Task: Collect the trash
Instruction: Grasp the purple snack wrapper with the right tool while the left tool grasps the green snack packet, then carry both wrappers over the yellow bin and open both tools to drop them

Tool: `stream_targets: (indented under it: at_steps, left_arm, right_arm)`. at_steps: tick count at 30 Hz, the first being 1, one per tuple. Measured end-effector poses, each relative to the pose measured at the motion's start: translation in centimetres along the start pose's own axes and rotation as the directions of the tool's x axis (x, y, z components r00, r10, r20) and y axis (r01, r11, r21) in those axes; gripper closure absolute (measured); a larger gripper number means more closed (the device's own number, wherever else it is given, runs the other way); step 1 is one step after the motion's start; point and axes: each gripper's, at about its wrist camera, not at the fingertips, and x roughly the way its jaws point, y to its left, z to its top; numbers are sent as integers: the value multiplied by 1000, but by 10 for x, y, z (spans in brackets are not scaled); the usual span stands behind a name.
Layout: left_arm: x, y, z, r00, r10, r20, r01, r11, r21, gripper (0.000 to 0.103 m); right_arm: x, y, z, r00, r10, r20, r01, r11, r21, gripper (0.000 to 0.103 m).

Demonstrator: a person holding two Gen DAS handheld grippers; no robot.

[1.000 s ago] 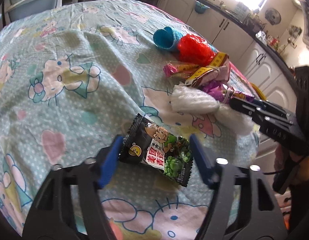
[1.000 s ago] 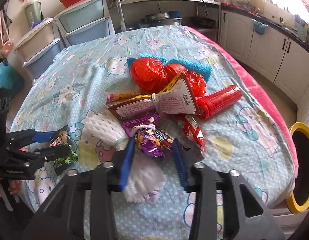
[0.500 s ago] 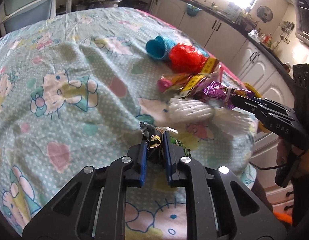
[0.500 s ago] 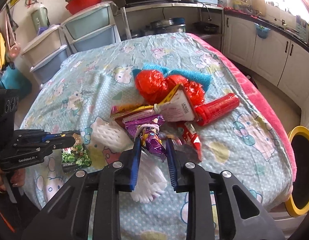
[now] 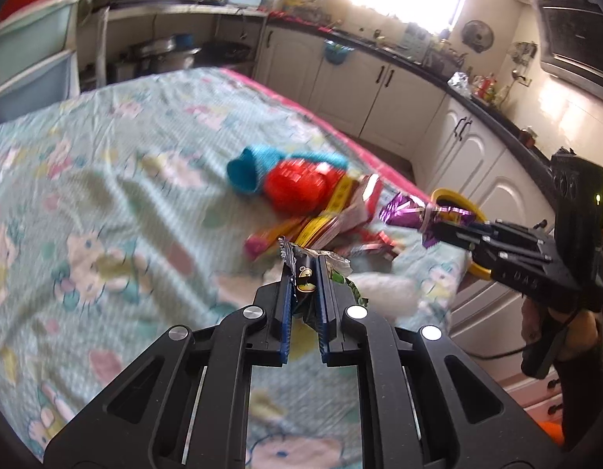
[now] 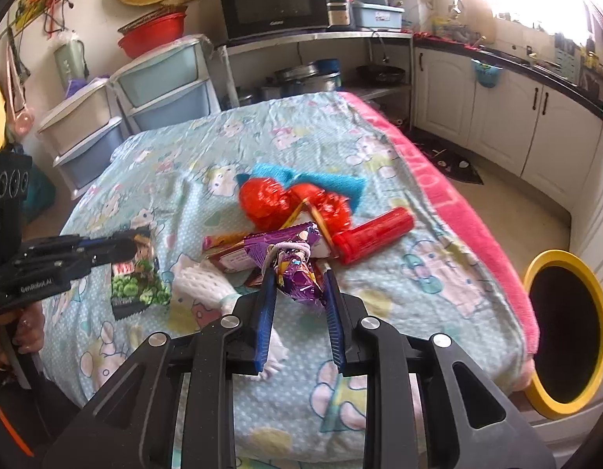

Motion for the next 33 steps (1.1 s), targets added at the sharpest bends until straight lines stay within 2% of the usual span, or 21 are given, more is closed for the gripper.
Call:
stream_targets:
  at_steps: [9,17,33]
  left_arm:
    - [17,-40,30,998,-55,33,53,996,67,97]
    - [38,-80,47,992,-120,31,116,987,108,97]
    - [74,-156,80,973,-231,27,223,958,180,97]
  right_arm:
    - [-30,-26,-1,996,-68,52,66,997,48,80]
    - [-57,-53,1,986,-136,99,126,986,105,80]
    - [-114,-120,-3,934,-318,165,272,929,249,80]
